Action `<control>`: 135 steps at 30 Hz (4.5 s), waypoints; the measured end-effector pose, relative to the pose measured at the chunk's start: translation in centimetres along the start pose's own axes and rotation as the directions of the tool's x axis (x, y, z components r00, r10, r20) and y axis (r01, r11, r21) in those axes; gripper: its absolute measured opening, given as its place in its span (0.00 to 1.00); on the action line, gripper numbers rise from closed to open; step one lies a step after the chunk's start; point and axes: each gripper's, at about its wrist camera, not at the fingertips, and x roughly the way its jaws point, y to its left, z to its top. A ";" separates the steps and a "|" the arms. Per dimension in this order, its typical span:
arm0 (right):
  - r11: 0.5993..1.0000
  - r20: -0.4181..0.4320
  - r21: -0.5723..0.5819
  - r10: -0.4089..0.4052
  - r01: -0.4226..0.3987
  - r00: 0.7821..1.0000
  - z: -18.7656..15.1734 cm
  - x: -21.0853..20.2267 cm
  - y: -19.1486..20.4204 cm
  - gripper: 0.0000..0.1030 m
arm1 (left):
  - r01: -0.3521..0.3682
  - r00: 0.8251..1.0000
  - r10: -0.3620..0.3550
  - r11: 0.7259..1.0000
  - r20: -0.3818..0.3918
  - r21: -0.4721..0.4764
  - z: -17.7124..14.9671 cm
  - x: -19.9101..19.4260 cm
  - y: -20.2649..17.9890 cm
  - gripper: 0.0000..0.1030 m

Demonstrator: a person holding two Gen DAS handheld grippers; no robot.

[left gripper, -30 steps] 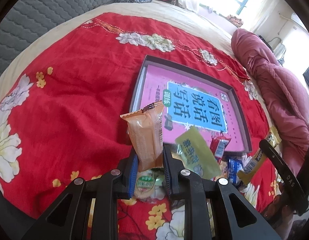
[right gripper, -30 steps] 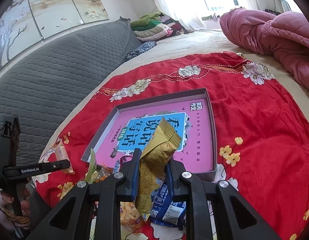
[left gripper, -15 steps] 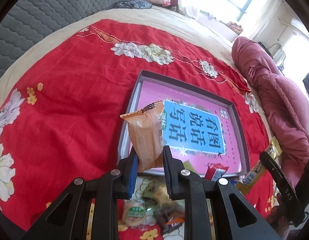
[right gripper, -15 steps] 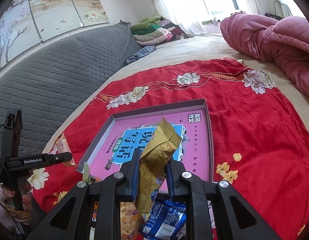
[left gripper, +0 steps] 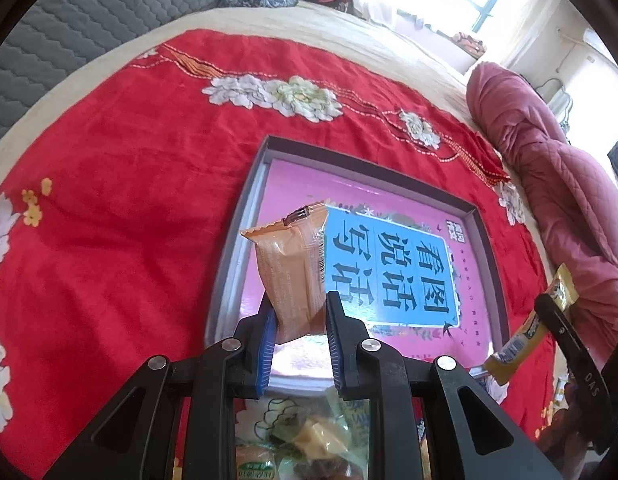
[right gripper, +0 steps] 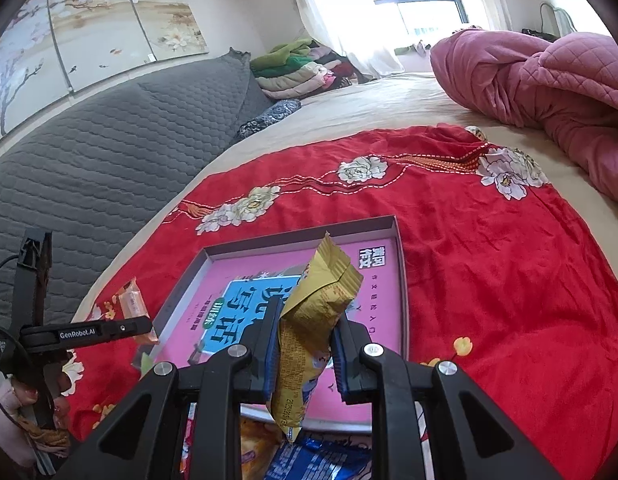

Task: Organize snacks
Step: 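Carry the pastry with the left tool into the pink tray while the right tool carries the gold bag there, then open the left tool to drop the pastry in the tray while the right tool releases the gold bag, then withdraw both open tools from the tray back toward the snack pile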

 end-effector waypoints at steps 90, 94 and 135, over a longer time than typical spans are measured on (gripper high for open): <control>0.993 -0.172 0.021 -0.107 0.112 0.979 -1.1 4.9 -1.8 0.66 | 0.027 0.997 -0.028 0.999 -0.066 -0.025 -0.4 0.7 0.9 0.45; 0.994 -0.162 0.022 -0.102 0.107 0.981 -0.9 4.7 -1.8 0.67 | 0.029 0.998 -0.030 0.999 -0.055 -0.022 -0.3 0.0 0.8 0.45; 0.998 0.023 -0.041 -0.045 0.045 0.999 0.6 -3.1 -0.2 0.85 | 0.015 1.000 -0.017 0.997 0.025 0.071 -0.9 -6.7 0.0 0.59</control>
